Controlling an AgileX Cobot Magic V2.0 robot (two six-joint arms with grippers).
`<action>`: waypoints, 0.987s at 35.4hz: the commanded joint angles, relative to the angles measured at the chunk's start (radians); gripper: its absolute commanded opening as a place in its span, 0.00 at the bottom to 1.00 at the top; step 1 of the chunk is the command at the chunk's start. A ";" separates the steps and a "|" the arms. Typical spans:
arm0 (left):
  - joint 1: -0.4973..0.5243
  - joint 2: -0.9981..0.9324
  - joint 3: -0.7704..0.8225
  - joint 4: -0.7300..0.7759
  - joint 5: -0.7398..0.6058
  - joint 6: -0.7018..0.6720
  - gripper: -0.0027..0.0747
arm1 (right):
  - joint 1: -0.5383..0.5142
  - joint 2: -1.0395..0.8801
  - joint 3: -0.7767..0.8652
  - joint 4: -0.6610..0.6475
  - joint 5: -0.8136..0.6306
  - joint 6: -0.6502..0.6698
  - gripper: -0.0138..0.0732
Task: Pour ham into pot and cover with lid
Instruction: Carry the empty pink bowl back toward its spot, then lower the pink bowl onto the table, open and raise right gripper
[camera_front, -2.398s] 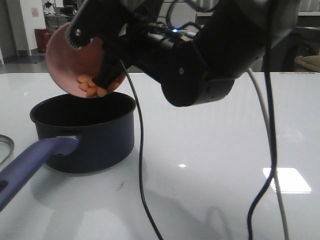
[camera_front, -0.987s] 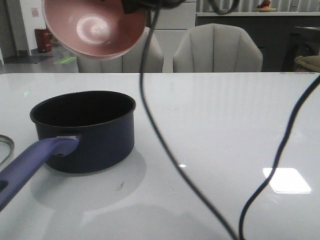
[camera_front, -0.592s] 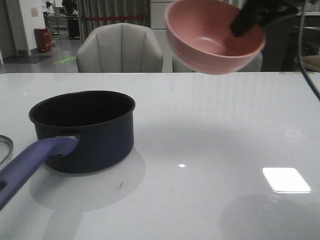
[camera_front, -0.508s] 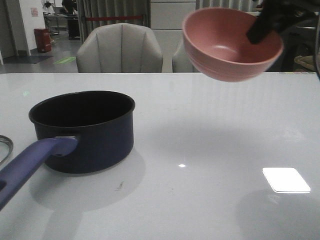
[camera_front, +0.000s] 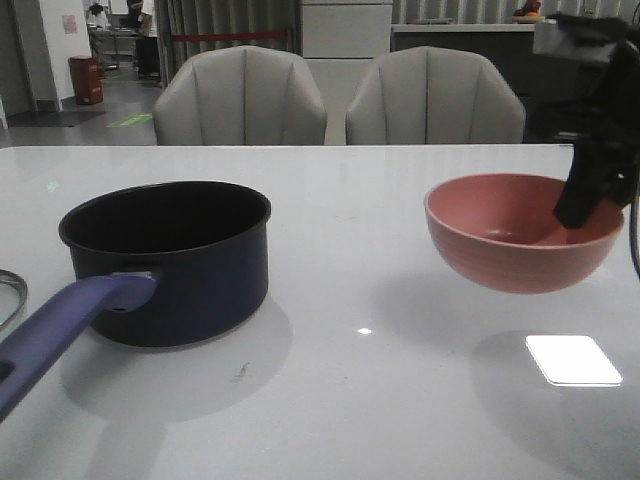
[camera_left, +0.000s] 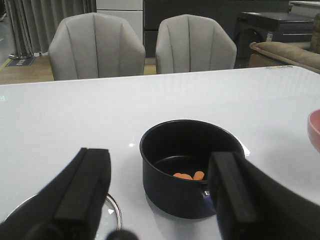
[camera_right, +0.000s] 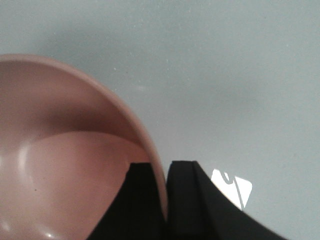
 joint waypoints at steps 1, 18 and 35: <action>-0.006 0.011 -0.026 -0.009 -0.076 0.000 0.62 | -0.007 -0.011 -0.032 0.007 -0.030 0.001 0.32; -0.006 0.011 -0.026 -0.009 -0.069 0.000 0.62 | -0.007 0.045 -0.033 -0.041 -0.085 0.001 0.45; -0.006 0.011 -0.026 -0.009 -0.069 0.000 0.62 | -0.007 -0.049 -0.033 -0.057 -0.073 -0.013 0.65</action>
